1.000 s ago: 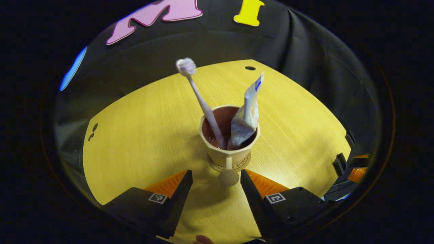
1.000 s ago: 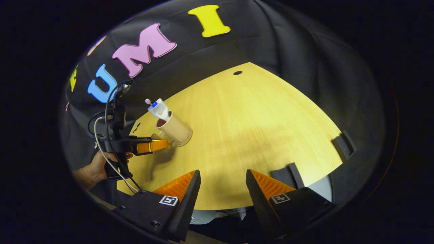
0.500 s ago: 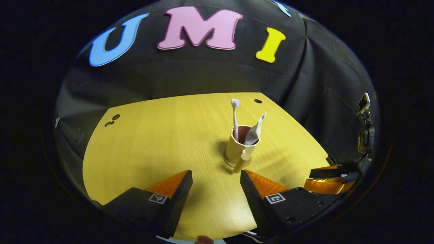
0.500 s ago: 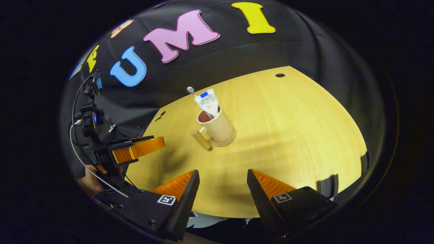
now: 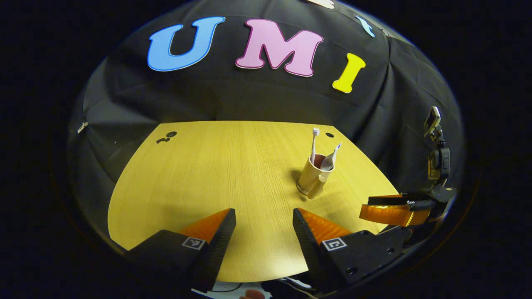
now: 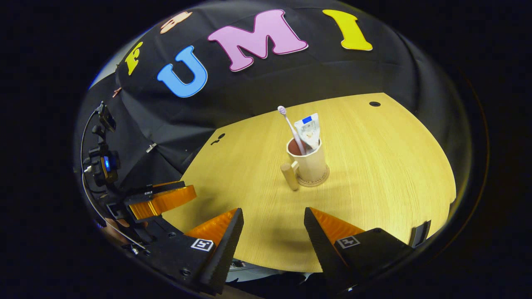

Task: Put the toothbrush and toothpaste on the desktop into the cup, then pick up the cup and place it on the coaster on the desktop.

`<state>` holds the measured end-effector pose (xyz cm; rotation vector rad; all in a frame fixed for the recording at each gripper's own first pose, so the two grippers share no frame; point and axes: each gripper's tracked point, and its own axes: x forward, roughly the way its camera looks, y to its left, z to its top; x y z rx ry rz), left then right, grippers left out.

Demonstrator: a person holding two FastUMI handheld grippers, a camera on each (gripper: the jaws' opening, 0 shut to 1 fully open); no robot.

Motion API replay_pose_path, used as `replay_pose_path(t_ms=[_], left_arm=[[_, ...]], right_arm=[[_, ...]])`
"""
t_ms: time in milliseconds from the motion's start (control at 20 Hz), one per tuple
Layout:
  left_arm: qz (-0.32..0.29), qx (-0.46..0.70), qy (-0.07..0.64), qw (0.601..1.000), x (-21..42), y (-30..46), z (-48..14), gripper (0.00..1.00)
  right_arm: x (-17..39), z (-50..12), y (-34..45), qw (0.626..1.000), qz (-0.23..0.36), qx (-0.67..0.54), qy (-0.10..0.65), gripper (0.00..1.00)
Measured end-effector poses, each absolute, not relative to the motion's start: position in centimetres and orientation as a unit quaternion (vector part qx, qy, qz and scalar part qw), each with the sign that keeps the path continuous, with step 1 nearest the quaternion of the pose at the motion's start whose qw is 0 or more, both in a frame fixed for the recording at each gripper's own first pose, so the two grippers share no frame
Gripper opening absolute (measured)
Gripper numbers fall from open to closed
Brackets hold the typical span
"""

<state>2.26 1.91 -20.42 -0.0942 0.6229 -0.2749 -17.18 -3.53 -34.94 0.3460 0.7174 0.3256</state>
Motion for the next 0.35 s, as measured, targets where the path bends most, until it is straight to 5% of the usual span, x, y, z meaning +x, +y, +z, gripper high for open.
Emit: replay_pose_path(t_ms=[350], left_arm=[[-0.144, -0.051, 0.301, 0.941, 0.4, 2.8, -20.2, 0.87]], right_arm=[[-17.6, -33.6, -1.4, 0.912, 0.161, 0.159, 0.343, 0.9]])
